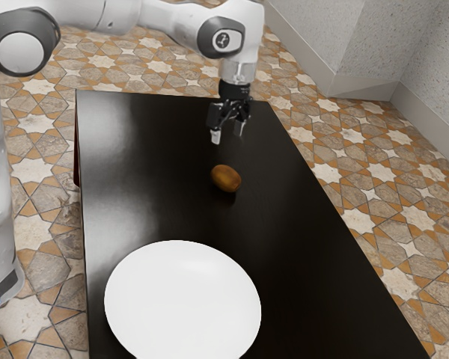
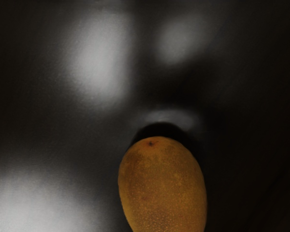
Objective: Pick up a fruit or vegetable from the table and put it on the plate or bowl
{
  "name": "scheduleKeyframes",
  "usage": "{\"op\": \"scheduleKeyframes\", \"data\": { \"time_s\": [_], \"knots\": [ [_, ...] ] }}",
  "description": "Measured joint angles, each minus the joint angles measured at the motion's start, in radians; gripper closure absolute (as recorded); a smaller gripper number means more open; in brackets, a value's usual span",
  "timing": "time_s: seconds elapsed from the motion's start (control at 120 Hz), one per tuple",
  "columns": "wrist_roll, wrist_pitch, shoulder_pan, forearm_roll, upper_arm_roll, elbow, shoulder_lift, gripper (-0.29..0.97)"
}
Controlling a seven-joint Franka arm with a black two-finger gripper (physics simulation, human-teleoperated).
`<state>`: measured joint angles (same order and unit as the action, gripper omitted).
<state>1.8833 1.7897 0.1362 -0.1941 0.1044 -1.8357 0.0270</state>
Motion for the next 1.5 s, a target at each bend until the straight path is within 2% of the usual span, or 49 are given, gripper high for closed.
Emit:
{"op": "scheduleKeyframes", "data": {
  "time_s": [0.15,0.35,0.442,0.592,0.833,1.008,1.5],
  "knots": [
    [-0.036,0.054,0.007,-0.001,-0.009,-0.059,0.027,0.00],
    [-0.073,0.128,-0.144,-0.040,-0.023,-0.099,-0.007,0.00],
    [-0.086,0.170,-0.195,-0.053,-0.023,-0.190,0.053,0.00],
    [-0.100,0.220,-0.076,-0.059,-0.023,-0.270,0.117,0.00],
    [-0.117,0.253,-0.072,-0.066,-0.023,-0.275,0.100,0.00],
    [-0.127,0.274,-0.070,-0.103,-0.022,-0.275,0.053,0.00],
    [-0.144,0.293,-0.007,-0.123,-0.014,-0.284,0.051,0.00]
  ]
}}
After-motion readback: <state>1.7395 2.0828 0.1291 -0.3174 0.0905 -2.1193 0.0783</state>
